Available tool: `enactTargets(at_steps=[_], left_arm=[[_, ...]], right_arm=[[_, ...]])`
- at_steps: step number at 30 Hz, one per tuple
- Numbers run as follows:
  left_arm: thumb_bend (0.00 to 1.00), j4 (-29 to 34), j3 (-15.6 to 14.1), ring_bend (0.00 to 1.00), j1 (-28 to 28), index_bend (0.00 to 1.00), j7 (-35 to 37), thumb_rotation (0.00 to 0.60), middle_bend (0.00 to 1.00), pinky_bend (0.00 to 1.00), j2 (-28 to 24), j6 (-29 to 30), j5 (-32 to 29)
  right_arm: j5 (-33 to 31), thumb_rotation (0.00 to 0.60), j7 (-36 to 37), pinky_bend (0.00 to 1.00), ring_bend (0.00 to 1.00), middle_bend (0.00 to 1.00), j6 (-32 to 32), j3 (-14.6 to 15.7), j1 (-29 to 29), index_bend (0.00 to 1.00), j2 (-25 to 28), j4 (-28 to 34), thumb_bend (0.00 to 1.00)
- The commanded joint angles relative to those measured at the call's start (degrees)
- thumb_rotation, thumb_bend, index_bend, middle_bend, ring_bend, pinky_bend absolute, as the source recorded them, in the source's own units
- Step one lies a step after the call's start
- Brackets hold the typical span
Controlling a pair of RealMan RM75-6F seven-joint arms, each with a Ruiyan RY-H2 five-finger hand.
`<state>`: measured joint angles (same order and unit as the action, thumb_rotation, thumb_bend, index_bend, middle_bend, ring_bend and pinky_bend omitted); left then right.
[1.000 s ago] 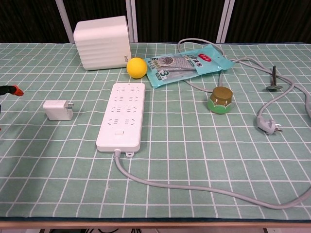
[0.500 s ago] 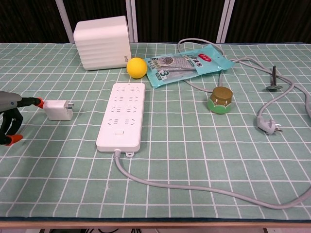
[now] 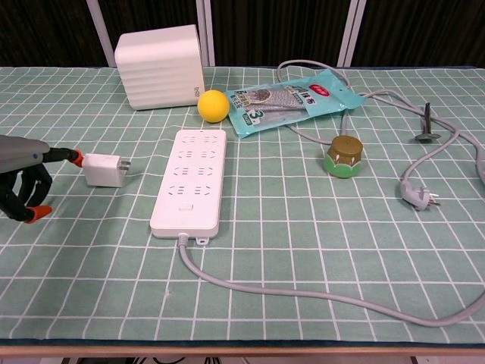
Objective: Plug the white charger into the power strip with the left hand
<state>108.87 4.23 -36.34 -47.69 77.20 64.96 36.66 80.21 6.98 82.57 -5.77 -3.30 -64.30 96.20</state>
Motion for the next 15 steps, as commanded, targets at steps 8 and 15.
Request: enactTargets(at_steps=[8,15], left_arm=[[0.39,0.3,-0.1,0.51,-2.2,0.09,-0.4,0.600,0.61,0.54,0.4,0.8,-0.3],[0.39,0.7,0.0,0.51,-3.4,0.09,-0.4,0.600,0.61,0.54,1.3,1.4,-0.8]], right_arm=[[0.1,0.600,0.0,0.00,0.00,0.00,0.0,0.1,0.0,0.00,0.0,0.0,0.34],[0.1,0.600,0.1,0.00,0.00,0.00,-0.1,0.1,0.0,0.00,0.1,0.1,0.34]])
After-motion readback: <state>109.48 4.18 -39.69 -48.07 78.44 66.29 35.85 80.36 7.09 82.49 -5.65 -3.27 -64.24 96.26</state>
